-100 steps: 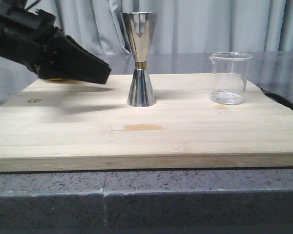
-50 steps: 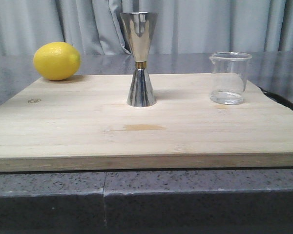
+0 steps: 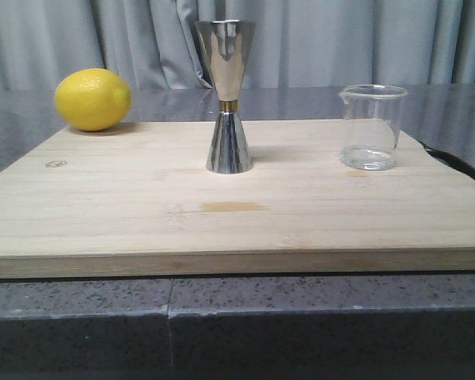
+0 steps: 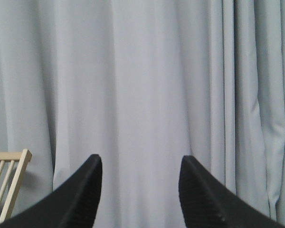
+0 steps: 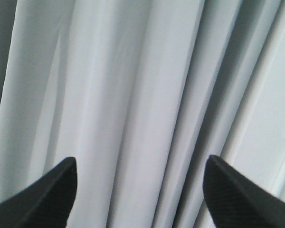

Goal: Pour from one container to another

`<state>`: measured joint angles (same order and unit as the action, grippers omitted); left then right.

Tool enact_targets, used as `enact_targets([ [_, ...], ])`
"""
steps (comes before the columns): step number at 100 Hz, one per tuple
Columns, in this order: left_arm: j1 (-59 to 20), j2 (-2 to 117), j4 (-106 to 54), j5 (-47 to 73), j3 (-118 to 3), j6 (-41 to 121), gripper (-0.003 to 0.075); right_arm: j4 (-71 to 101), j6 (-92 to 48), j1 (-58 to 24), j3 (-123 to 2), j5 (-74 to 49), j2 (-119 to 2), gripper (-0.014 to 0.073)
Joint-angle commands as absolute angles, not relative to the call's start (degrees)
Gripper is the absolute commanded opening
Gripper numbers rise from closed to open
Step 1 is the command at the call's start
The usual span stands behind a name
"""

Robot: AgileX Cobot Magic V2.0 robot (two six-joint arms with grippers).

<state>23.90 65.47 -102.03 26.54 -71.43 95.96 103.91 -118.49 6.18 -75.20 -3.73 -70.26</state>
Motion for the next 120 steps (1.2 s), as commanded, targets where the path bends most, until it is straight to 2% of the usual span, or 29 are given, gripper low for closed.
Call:
enact_targets([
  [1, 21.6, 63.6, -106.0, 26.3, -76.3, 91.7, 0.0335, 104.7, -119.1, 6.4, -77.5, -3.7, -65.1, 0.05],
  [14, 13.5, 60.1, -101.6, 25.4, -77.5, 91.3, 0.0335, 104.7, -119.1, 6.4, -76.0, -3.9, -59.0, 0.05],
  [32, 4.9, 50.2, -92.1, 15.6, -74.3, 91.0, 0.0335, 104.7, -119.1, 6.4, -69.9, -4.3, -49.5, 0.05],
  [62, 3.7, 28.2, -91.8, 12.8, -53.4, 91.0, 0.0336, 104.7, -119.1, 6.4, -51.6, -10.5, -30.5, 0.05],
  [86, 3.7, 9.5, -91.8, 12.5, -31.6, 91.0, 0.0336, 104.7, -119.0, 6.4, -35.7, 0.0, -15.7, 0.0484],
  [96, 3.7, 2.7, -91.8, 12.5, -24.0, 91.0, 0.0335, 104.7, -119.0, 6.4, -29.5, -1.9, -10.6, 0.0392],
  [106, 3.7, -2.1, -91.9, 11.0, -17.8, 91.0, 0.0328, 104.7, -119.0, 6.4, -24.2, -5.9, -6.5, 0.0214],
  [120, 3.7, -0.6, -94.9, 11.1, -14.1, 91.0, 0.0231, 104.7, -119.0, 6.4, -19.7, -7.4, -4.0, -0.001],
])
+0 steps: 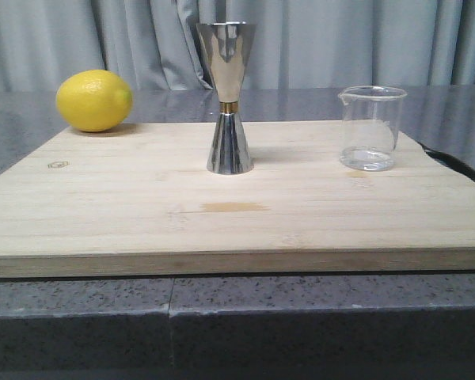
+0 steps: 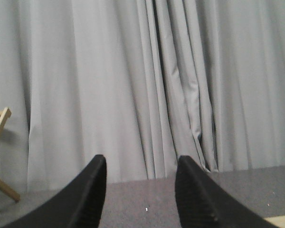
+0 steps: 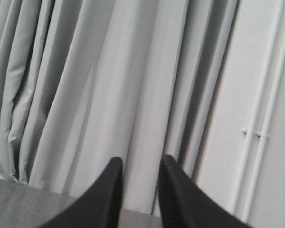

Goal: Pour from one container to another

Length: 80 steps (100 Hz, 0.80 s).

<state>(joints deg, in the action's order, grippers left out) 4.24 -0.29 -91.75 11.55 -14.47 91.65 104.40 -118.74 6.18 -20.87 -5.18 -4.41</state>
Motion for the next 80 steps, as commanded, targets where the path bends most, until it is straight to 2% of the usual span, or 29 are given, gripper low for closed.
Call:
enact_targets([
  [1, 3.7, -0.6, -95.1, 11.1, -14.0, 91.0, 0.0214, 104.7, -119.0, 6.4, -19.7, -7.4, -4.1, -0.001],
  [6, 3.7, -0.6, -96.5, 10.8, -13.6, 91.0, 0.0142, 104.7, -119.0, 6.4, -18.6, -7.3, -4.1, -0.0075],
  [15, 3.7, -0.6, -96.9, 10.7, -13.5, 91.0, -0.0021, 104.7, -119.0, 6.4, -17.4, -7.3, -4.1, -0.0073],
  [80, 3.7, -0.6, -96.9, 10.4, -13.5, 91.0, -0.0019, 104.7, -119.0, 6.4, -16.7, -7.5, -4.1, -0.0073],
])
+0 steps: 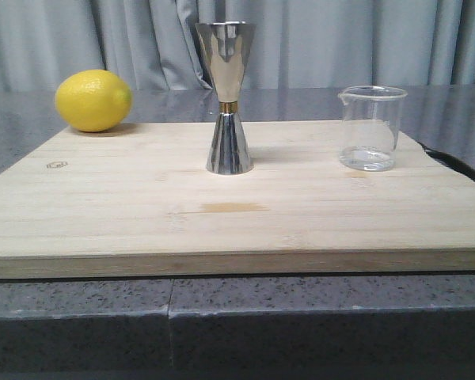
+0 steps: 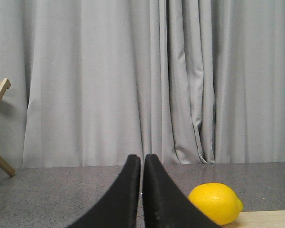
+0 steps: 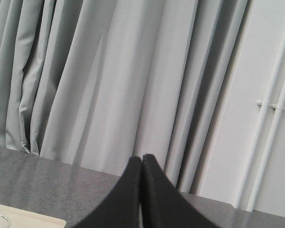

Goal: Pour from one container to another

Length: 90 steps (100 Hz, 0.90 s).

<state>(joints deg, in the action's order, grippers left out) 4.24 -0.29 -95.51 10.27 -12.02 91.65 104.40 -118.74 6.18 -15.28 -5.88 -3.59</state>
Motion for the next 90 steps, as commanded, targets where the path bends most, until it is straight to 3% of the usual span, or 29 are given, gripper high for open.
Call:
enact_targets([
  [1, 3.7, -0.6, -96.9, 10.4, -13.5, 91.0, -0.0019, 104.7, -119.0, 6.4, -16.7, -7.5, -4.1, -0.0073],
  [49, 3.7, -0.6, -92.6, 10.0, -13.7, 88.7, -0.0019, 104.7, -119.0, 6.4, -16.7, -7.5, -4.1, -0.0073],
  [59, 3.7, -0.6, -77.1, 10.0, -13.9, 65.4, -0.0019, 104.7, -119.0, 6.4, -16.7, -7.5, -4.1, -0.0073],
  [78, 3.4, -0.7, -26.2, 15.9, -13.9, 14.5, -0.0019, 104.7, -119.0, 6.4, -16.7, -7.5, -4.1, -0.0073],
  [90, 2.7, -0.8, -11.7, 16.3, -13.2, -2.1, -0.0019, 104.7, -119.0, 6.4, -16.7, -7.5, -4.1, -0.0073],
])
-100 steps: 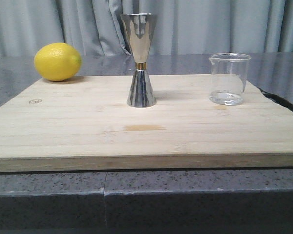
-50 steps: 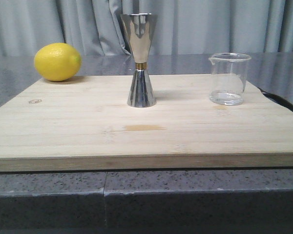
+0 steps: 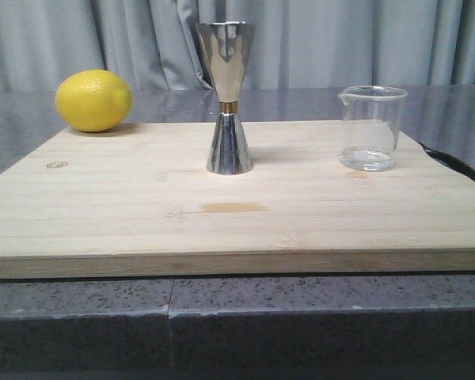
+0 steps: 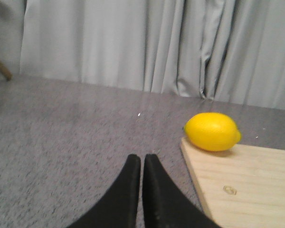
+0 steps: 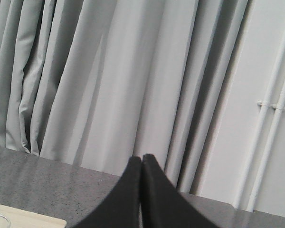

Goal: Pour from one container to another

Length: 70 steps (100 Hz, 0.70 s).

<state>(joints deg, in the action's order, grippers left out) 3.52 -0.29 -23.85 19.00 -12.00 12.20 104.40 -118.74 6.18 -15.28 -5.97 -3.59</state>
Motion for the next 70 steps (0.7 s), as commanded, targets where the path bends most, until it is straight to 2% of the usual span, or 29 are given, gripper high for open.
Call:
enact_targets([
  [1, 2.6, -0.8, -11.1, 15.9, -13.0, -2.9, -0.0019, 104.7, -119.0, 6.4, -16.7, -7.5, -4.1, -0.0073],
  [31, -0.9, -1.9, -3.1, -4.4, -2.4, -5.1, -0.0019, 104.7, -119.0, 6.4, -16.7, -7.4, -4.1, -0.0073],
  [55, -3.0, -1.9, 7.0, -8.2, 2.5, -12.1, -0.0019, 104.7, -119.0, 6.4, -16.7, -7.3, -4.1, -0.0073],
  [70, -3.1, -1.9, 7.7, -7.9, 2.4, -12.7, -0.0019, 104.7, -119.0, 6.4, -16.7, -7.3, -4.1, -0.0073],
])
